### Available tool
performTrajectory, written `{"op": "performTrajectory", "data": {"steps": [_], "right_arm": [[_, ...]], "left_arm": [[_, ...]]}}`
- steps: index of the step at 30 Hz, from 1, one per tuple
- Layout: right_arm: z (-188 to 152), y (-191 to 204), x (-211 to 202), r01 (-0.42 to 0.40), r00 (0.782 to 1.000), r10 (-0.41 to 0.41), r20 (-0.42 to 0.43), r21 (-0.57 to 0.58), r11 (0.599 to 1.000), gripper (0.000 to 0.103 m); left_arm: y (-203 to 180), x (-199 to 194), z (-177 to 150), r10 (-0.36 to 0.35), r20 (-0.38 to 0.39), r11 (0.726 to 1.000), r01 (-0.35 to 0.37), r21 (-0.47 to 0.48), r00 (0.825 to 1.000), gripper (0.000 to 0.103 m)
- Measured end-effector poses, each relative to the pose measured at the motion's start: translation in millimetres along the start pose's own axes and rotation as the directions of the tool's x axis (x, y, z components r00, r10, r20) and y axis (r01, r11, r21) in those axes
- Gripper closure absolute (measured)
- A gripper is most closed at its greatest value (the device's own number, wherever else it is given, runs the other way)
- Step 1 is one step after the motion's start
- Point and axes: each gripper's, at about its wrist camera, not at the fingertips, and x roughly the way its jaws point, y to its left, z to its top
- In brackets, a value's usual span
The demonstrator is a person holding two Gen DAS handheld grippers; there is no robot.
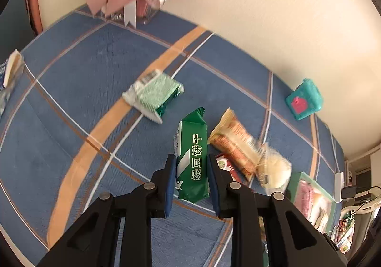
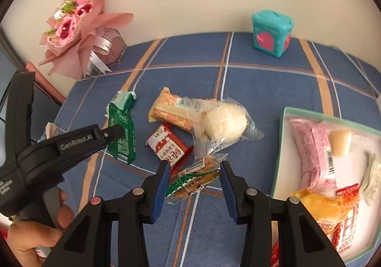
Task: Organize snacks
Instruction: 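Lift the green biscuit packet with the left tool while the right tool lifts the cookie packet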
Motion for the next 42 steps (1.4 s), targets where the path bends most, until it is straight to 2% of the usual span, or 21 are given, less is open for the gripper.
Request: {"op": "performTrajectory", "data": {"steps": [15,19,22,26,29,33,34,36,37,38,42], "right_arm": [[13.0,-2.6,-52.1,-0.033,0.993,0.033,0.109,-0.003,0.999,0.058],[14.9,-13.4,-60.6,-0.029,0.991,0.027,0.128,0.018,0.999,0.058],[15.3,-27.8,-66.8,-0.018,0.99,0.011,0.14,0.049,0.999,0.058],[14.2,-51.0,-74.4,-0.004,0.989,-0.011,0.15,0.099,0.995,0.058],[12.8,-66.6,-77.8,0.004,0.988,-0.024,0.153,0.131,0.991,0.058],[10.6,-81.9,-68.3,-0.003,0.992,-0.019,0.125,0.169,0.986,0.058],[10.1,-83.8,-64.4,-0.003,0.993,-0.017,0.114,0.174,0.985,0.058],[8.2,-84.8,-56.8,-0.005,0.996,-0.012,0.093,0.178,0.984,0.058],[7.2,-83.5,-53.3,-0.007,0.996,-0.008,0.083,0.175,0.985,0.058],[6.4,-81.2,-50.6,-0.009,0.997,-0.004,0.076,0.169,0.986,0.058],[4.4,-68.4,-45.7,-0.009,0.998,0.0,0.065,0.136,0.991,0.058]], "left_arm": [[-26.3,-52.4,9.5,-0.032,0.125,0.998,0.025,0.06,0.992,0.077],[-38.0,-62.6,8.4,-0.043,0.144,0.996,0.031,0.088,0.989,0.085],[-51.4,-67.5,6.2,-0.043,0.16,0.992,0.023,0.121,0.986,0.085],[-66.2,-61.8,1.7,-0.038,0.148,0.987,0.015,0.159,0.988,0.086],[-67.9,-49.8,-1.3,-0.015,0.111,0.985,-0.004,0.17,0.994,0.086],[-44.4,-32.8,-5.4,0.046,0.051,0.99,-0.052,0.135,0.998,0.085],[-35.3,-29.6,-6.0,0.057,0.037,0.992,-0.061,0.111,0.998,0.082],[-19.0,-22.8,-7.6,0.088,0.003,0.993,-0.088,0.084,0.996,0.067],[-11.3,-19.2,-9.9,0.108,-0.01,0.991,-0.107,0.077,0.994,0.056],[-6.4,-16.4,-12.1,0.122,-0.023,0.99,-0.12,0.074,0.992,0.05],[11.8,2.9,-23.8,0.155,-0.116,0.986,-0.147,0.073,0.981,0.045]]}}
